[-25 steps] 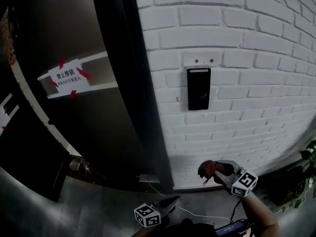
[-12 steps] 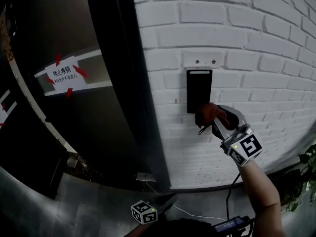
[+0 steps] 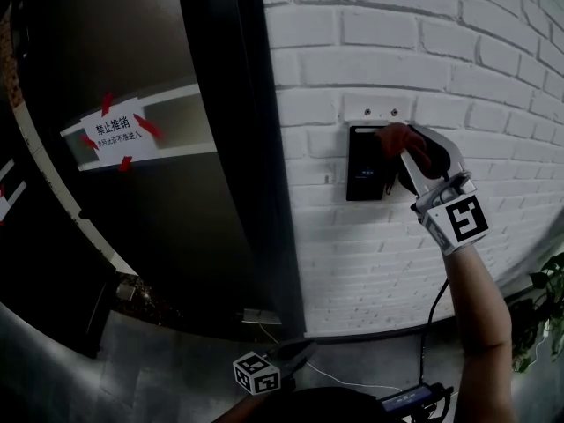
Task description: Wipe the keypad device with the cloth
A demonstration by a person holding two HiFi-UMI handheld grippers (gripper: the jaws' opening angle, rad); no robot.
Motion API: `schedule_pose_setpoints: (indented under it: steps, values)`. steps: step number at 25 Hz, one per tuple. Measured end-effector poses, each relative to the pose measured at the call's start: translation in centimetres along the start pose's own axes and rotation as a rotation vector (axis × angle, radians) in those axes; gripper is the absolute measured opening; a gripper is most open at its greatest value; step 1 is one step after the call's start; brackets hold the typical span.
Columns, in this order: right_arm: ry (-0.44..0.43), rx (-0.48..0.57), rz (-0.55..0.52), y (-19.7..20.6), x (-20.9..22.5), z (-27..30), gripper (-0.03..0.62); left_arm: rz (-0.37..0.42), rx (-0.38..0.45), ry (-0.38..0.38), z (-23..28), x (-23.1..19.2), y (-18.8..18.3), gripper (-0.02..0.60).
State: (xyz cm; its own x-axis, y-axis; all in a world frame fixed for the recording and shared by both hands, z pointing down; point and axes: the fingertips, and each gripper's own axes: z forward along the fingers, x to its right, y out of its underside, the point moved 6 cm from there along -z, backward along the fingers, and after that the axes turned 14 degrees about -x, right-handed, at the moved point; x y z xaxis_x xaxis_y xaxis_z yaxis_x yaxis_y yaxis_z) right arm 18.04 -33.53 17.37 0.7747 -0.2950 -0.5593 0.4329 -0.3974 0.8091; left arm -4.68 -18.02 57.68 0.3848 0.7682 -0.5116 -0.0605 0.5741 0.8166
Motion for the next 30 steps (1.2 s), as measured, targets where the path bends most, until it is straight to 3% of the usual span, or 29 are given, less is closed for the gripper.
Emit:
schedule_pose_setpoints:
  steps: [4, 8, 11, 16, 19, 23, 25, 27, 30]
  values:
    - [-0.027, -0.007, -0.201, -4.5, 0.9, 2.1, 0.091, -0.003, -0.003, 0.005, -0.8, -0.2, 0.2, 0.005]
    - [-0.068, -0.094, -0.506, -5.9, -2.5, 4.3, 0.089, -0.017, 0.008, 0.0, -1.4, -0.6, 0.5, 0.005]
    - [-0.074, -0.054, -0.651, -6.6, -5.0, 5.4, 0.089, -0.037, 0.013, -0.007, -1.8, -1.0, 0.8, 0.003]
    - [-0.05, -0.036, -0.992, -4.7, -8.3, 5.0, 0.081, -0.046, 0.008, -0.002, -1.9, -1.1, 1.1, 0.003]
    - [-0.155, -0.114, -1.204, -0.9, -11.6, 4.4, 0.083, -0.036, -0.006, 0.014, -1.4, -0.9, 0.9, 0.005]
    - [-0.281, -0.173, -1.256, 3.3, -14.7, 3.2, 0.083, -0.03, -0.022, 0.037, -0.8, -0.5, 0.9, 0.004]
    - [-0.288, -0.18, -1.268, 4.2, -15.2, 2.7, 0.083, -0.03, -0.033, 0.045, -0.7, -0.4, 1.0, 0.005]
    - [-0.227, -0.167, -1.24, 3.4, -14.4, 2.9, 0.083, -0.027, -0.038, 0.052, -0.5, -0.4, 1.1, 0.005]
    - [-0.066, -0.122, -1.099, 0.2, -11.1, 3.3, 0.084, -0.02, -0.043, 0.061, -0.3, -0.3, 1.0, 0.004]
